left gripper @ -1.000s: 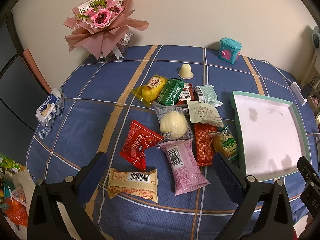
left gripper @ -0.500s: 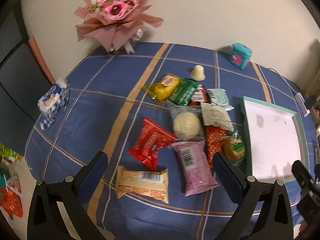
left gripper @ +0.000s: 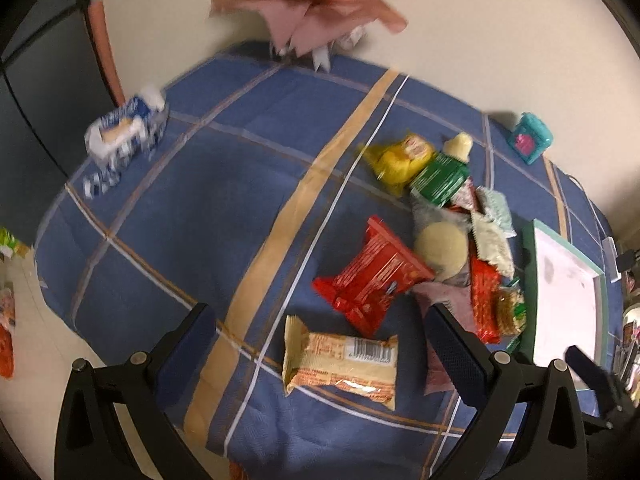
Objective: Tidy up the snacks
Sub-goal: 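Grasp the cream-and-orange cake pack with the left tool while the right tool grasps the pink pack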
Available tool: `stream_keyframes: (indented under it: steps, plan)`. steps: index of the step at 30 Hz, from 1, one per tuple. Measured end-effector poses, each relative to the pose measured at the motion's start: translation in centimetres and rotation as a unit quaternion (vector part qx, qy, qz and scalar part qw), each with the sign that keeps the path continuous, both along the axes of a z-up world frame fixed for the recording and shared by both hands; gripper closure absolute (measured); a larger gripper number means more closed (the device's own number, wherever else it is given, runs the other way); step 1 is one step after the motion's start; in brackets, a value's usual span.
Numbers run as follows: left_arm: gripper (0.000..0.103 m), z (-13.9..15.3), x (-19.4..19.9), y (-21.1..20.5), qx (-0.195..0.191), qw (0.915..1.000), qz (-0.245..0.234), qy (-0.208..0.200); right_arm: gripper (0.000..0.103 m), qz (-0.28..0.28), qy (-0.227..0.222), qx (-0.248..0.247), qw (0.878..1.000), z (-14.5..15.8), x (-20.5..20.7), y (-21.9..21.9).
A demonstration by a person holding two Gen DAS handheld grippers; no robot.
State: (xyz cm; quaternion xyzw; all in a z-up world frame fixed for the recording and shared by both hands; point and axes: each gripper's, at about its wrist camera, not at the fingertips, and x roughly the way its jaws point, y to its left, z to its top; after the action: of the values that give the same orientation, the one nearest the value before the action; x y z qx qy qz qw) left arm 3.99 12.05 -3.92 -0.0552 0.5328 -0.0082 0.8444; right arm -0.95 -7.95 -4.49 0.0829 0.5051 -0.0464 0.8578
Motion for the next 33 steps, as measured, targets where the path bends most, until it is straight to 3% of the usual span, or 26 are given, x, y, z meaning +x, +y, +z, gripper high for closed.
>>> stream_keyframes:
  steps: [8,17,24,28,30,31,33]
  plan:
    - [0.0,-3.9,1.0,-1.1,-0.007,0.9972,-0.013,0.073,0.012,0.024,0.059,0.013,0.998,-3.7,1.9,1.2]
    - [0.0,-7.3,1.8,-2.0,-0.009,0.9908,-0.013,0.134,0.023,0.053,0.081,0.013,0.995,-5.8,3.0,2.8]
    - [0.0,-9.1,1.8,-2.6,-0.002,0.9883,-0.019,0.151,0.033,0.055,0.104,0.005,0.993,-8.1,3.7,3.6]
    - [0.0,-10.3,1.7,-2.3,-0.005,0.9875,-0.014,0.157,0.034,0.058,0.105,-0.005,0.993,-8.8,4.1,4.3]
    - [0.004,-10.5,1.5,-2.2,-0.008,0.9876,-0.013,0.156,0.039,0.059,0.103,-0.005,0.993,-9.2,4.6,4.7]
    - [0.012,-10.3,1.4,-2.1,-0.011,0.9877,-0.014,0.156,0.04,0.058,0.103,-0.01,0.993,-9.3,4.6,4.8]
    - [0.013,-10.4,1.3,-2.2,-0.013,0.988,-0.013,0.154,0.046,0.059,0.101,-0.009,0.993,-9.5,4.8,5.2]
